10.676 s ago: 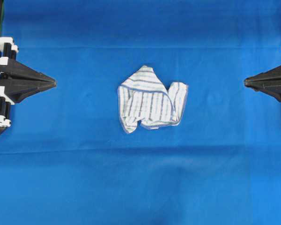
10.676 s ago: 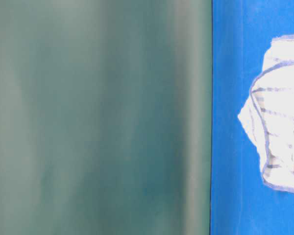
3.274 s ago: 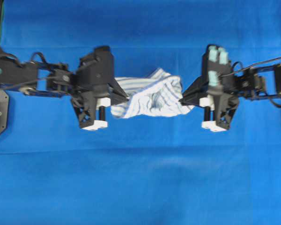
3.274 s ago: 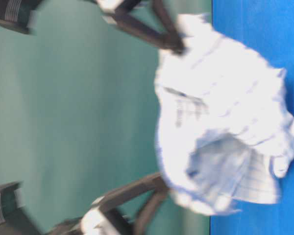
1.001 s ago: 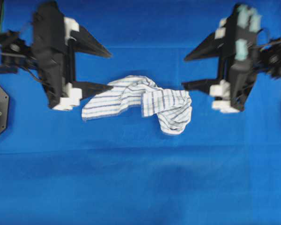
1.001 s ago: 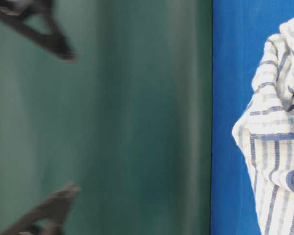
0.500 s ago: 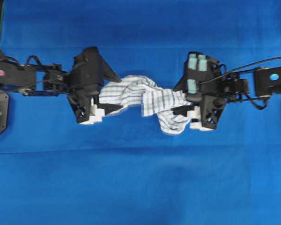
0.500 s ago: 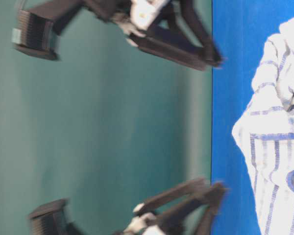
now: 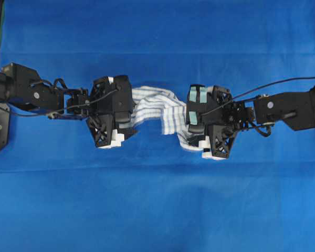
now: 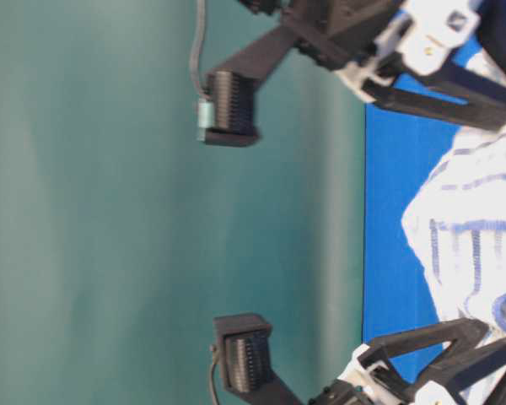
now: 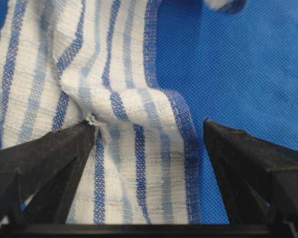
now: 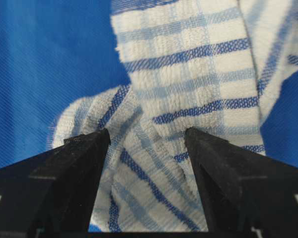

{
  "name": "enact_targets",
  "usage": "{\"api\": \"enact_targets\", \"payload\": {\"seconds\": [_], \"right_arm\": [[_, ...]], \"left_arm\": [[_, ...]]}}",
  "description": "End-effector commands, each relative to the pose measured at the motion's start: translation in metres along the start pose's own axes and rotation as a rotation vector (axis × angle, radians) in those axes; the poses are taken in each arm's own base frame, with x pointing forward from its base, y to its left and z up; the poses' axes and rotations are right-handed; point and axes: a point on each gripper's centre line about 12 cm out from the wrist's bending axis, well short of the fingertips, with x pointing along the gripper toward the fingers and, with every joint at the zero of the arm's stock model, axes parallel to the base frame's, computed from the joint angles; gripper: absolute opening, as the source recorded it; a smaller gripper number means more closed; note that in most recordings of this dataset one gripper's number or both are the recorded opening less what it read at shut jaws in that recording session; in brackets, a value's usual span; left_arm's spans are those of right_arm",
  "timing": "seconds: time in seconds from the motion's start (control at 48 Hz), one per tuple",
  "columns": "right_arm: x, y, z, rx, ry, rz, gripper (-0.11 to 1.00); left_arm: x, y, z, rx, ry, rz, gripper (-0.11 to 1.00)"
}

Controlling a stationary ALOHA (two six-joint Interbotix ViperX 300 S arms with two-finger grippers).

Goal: Lift the towel with both arms.

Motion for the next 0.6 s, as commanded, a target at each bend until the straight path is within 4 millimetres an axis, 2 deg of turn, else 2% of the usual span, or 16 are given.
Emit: {"api": "enact_targets", "payload": {"seconds": [0.0,0.209,0.313,0.396,0.5,0.542,0.584], "right_arm": [[0.002,0.003,0.004,0.007,-0.019,0.008,0.65],[0.004,0.003,0.004,0.004,-0.016,0.008,0.65],[0.003,0.003,0.004,0.004,-0.014,0.007,0.64],[0.001,0.003,0.007,0.001,-0.021,0.007,0.56],[-0.011,0.003,0.015,0.005,-0.051,0.009,0.28],[-0.017,0.004,0.018,0.005,-0.067,0.011,0.14],[-0.024,0.004,0.022,0.005,-0.085,0.013,0.05]], "left_arm": [[0.0,-0.001,0.005,-0.004,-0.021,-0.001,0.91],[0.0,-0.001,0.005,-0.004,-0.018,-0.001,0.89],[0.0,-0.001,0.005,-0.004,-0.014,-0.001,0.83],[-0.002,-0.001,0.005,-0.005,-0.011,-0.003,0.65],[-0.007,-0.001,0.011,-0.005,-0.025,-0.003,0.34],[-0.011,-0.001,0.017,-0.004,-0.038,-0.003,0.22],[-0.018,-0.001,0.025,-0.004,-0.052,-0.003,0.11]]}}
